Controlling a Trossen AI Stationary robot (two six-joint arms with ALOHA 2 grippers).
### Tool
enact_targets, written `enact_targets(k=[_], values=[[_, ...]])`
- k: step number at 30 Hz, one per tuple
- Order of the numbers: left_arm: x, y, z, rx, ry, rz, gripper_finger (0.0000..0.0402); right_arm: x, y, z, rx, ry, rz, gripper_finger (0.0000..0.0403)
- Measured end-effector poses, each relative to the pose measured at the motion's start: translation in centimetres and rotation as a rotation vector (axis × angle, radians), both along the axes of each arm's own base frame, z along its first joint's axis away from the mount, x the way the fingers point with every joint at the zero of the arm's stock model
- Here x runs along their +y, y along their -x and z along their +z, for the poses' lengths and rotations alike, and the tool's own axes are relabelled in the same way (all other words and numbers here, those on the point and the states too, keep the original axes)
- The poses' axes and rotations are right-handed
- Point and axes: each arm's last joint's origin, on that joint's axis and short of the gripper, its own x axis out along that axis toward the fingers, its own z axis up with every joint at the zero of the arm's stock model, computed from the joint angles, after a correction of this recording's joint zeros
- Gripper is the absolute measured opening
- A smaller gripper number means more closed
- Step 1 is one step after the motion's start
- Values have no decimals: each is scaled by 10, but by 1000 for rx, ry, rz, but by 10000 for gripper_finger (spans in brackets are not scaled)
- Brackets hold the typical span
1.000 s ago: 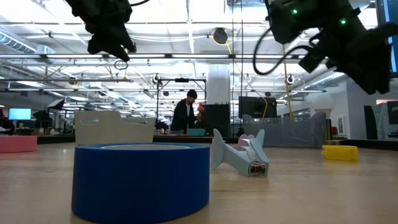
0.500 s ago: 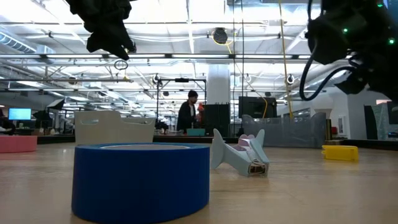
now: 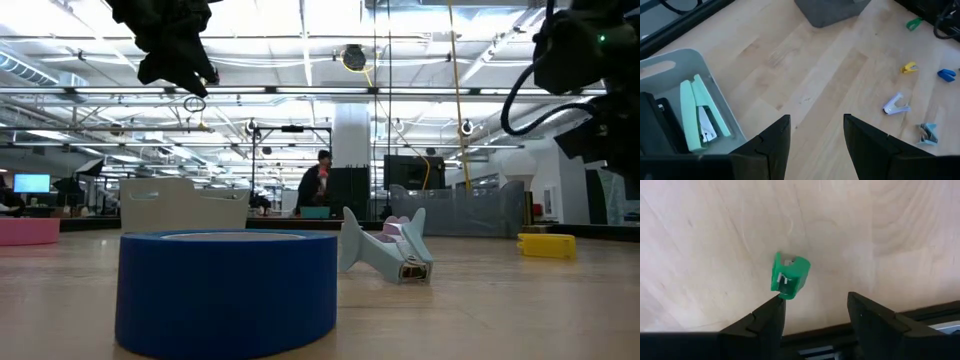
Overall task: Pick and place Stapler, Stapler remover, tape
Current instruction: Put the green stapler into the gray bin
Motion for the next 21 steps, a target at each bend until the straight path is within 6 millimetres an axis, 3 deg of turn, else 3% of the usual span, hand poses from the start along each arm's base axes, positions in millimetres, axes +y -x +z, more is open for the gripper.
enact_targets(k=[21], values=[[0,0,0,-1,-1,5,186,2,-1,7,-100,-86,-92,205]])
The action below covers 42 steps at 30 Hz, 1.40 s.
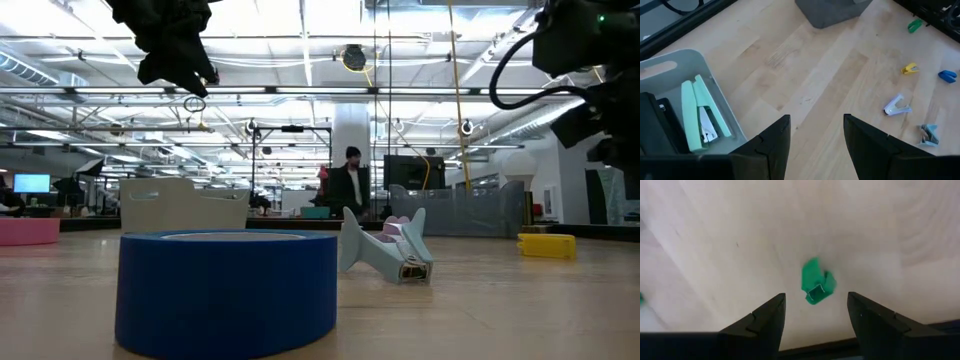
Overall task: Pick and place Stapler, Stapler remover, tape
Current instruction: Put the green stapler into the gray bin
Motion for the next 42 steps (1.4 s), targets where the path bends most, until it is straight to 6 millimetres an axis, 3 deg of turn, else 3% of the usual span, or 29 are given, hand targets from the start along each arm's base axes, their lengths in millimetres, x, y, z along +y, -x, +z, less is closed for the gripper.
enact_targets(k=[10,31,42], values=[[0,0,0,2,-4,-5,186,1,-4,0,-41,-20,-28,205],[0,0,0,2,-4,-6,186,1,-4,-1,-69,-27,228,205],[0,0,0,3,-14,6,186,0,3,-13,-29,-28,195,205]])
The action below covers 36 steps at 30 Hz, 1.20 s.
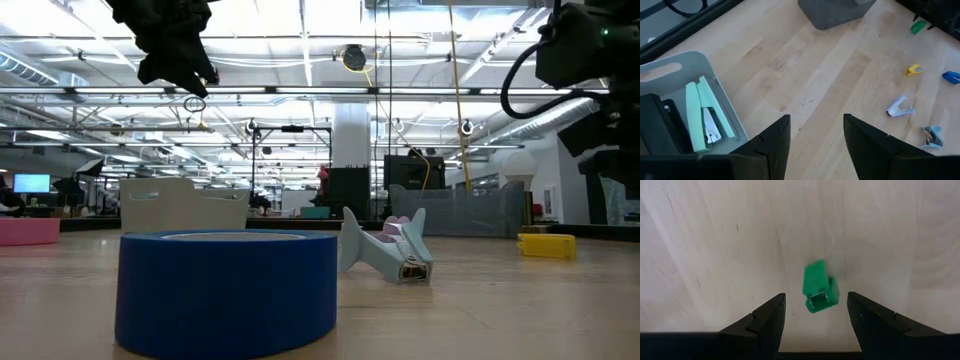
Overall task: Pick and place Stapler, Stapler remover, tape
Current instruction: Put the green stapler into the gray bin
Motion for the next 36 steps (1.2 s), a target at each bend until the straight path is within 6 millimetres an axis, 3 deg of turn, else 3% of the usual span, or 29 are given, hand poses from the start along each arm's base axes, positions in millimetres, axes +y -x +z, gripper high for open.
enact_targets(k=[16,36], values=[[0,0,0,-3,7,9,186,0,-5,0,-53,15,9,196],[0,0,0,-6,14,17,186,0,-3,0,-32,5,-23,74]])
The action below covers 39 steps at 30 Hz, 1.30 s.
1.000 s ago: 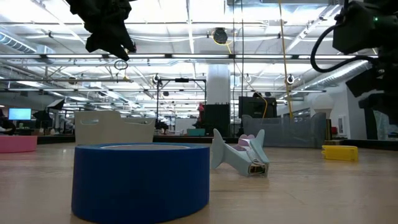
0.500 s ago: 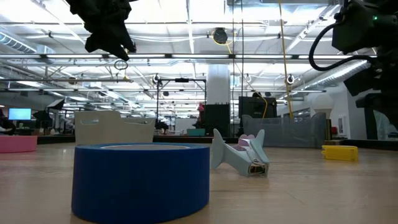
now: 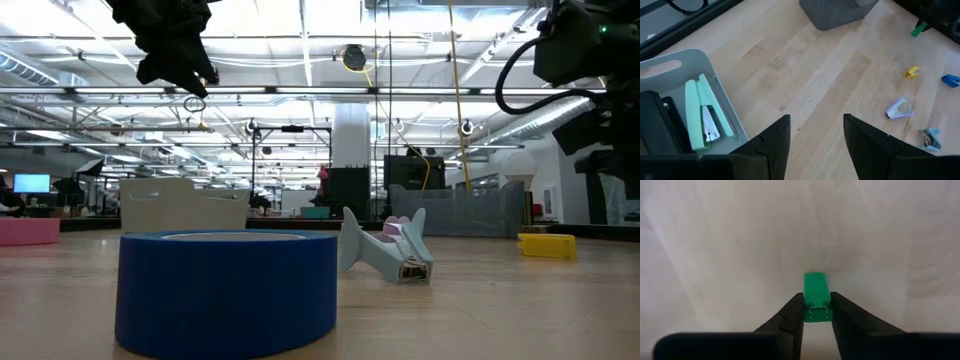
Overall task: Pick and place Stapler, Stapler remover, tape
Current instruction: Put the green stapler into the gray bin
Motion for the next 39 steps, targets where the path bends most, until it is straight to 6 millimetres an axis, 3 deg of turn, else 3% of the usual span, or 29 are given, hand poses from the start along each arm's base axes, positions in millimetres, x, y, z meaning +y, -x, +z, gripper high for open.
enact_targets(k=[10,17,28,39], values=[[-1,-1,1,-12,10,-38,186,3,-7,1,-41,-58,-105,67],[-3,-8,8,-118,60,-115,186,8,-28,18,-215,-118,-158,64],[-6,-10,10,-147,84,-217,186,10,-87,67,-924,-289,-310,64],[-20,-32,29,-392,-48,-418,186,-20,-106,105,-1411,-141,-367,65]])
